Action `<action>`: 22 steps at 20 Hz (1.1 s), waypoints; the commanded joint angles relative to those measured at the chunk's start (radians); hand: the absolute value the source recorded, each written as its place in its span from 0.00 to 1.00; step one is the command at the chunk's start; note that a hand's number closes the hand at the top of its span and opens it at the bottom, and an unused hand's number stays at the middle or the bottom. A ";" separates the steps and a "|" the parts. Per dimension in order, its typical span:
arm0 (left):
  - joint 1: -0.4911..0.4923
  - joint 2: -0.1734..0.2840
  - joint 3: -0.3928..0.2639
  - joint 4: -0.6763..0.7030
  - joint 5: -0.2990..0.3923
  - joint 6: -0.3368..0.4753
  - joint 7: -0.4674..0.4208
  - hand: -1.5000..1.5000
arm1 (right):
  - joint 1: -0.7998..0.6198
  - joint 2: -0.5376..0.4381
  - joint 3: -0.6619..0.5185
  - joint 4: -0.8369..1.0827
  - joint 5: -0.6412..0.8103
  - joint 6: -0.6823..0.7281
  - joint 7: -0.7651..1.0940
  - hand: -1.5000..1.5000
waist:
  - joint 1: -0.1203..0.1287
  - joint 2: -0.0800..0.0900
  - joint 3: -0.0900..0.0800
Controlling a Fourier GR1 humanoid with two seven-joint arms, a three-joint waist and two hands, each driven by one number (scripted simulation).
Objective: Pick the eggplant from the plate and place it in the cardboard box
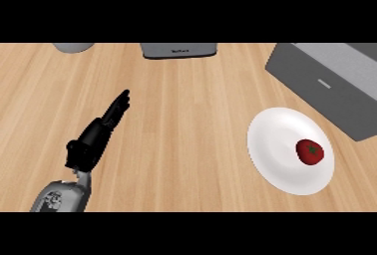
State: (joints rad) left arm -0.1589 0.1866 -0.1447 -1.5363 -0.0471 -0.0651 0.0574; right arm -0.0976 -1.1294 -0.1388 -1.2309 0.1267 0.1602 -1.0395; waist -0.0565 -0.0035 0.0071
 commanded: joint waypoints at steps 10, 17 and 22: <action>-0.050 -0.009 -0.042 -0.001 -0.014 -0.048 0.011 0.50 | -0.168 -0.175 -0.066 0.422 -0.137 0.238 -0.153 1.00 | 0.109 0.016 -0.004; -0.095 -0.060 -0.068 0.045 -0.028 -0.035 0.022 0.50 | -0.295 -0.151 0.025 0.463 -0.121 0.264 -0.109 1.00 | 0.117 0.023 -0.004; -0.113 -0.033 -0.030 0.070 -0.013 -0.061 -0.012 0.50 | -0.451 -0.112 0.072 0.540 -0.102 0.261 -0.016 1.00 | 0.127 0.024 -0.005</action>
State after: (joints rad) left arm -0.2535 0.1475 -0.1896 -1.5024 -0.0657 -0.1103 0.0717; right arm -0.4365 -1.2494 -0.0955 -0.7597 0.0078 0.2828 -0.9864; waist 0.0637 0.0176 0.0029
